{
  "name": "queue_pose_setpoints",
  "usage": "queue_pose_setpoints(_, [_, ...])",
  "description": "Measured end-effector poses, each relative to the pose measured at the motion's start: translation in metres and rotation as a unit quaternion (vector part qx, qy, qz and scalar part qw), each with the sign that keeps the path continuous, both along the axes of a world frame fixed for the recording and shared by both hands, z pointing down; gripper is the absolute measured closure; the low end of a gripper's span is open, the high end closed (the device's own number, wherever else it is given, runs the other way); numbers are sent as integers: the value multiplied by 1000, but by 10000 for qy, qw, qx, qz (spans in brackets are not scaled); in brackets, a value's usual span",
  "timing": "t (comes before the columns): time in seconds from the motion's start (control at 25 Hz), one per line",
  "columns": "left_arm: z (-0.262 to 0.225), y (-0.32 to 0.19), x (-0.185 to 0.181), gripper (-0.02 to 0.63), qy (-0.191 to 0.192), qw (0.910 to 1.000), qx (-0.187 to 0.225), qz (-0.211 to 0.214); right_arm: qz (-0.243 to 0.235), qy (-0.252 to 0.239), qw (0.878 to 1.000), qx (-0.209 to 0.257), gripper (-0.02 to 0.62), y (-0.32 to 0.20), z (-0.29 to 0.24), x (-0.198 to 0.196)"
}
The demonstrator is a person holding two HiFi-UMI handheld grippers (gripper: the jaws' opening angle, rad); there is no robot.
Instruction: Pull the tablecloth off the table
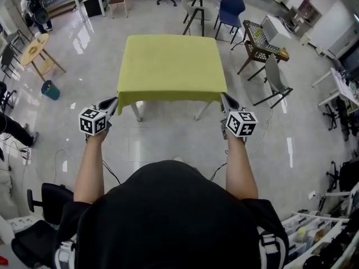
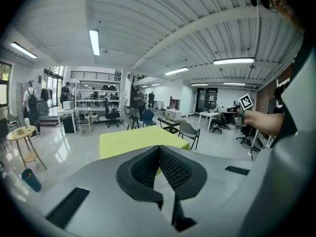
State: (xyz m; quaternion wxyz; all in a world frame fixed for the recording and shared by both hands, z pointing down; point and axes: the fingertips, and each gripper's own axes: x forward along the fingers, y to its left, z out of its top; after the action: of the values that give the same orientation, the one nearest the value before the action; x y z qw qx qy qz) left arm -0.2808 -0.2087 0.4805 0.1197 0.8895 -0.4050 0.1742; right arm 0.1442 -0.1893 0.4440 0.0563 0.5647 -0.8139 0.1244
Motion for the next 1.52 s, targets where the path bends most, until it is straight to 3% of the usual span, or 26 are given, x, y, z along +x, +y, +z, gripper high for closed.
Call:
queue_pose_setpoints(0.88, [-7, -111, 80, 584, -61, 9993, -42, -354, -466, 41, 9989, -91, 580, -137, -2, 77])
queue_pose_setpoints(1.24, [-9, -123, 104, 584, -1, 9989, -26, -467, -639, 41, 9979, -86, 580, -156, -8, 92])
queue_pose_setpoints(1.52, [-5, -125, 100, 584, 77, 9984, -60, -559, -664, 35, 9978, -77, 580, -163, -10, 90])
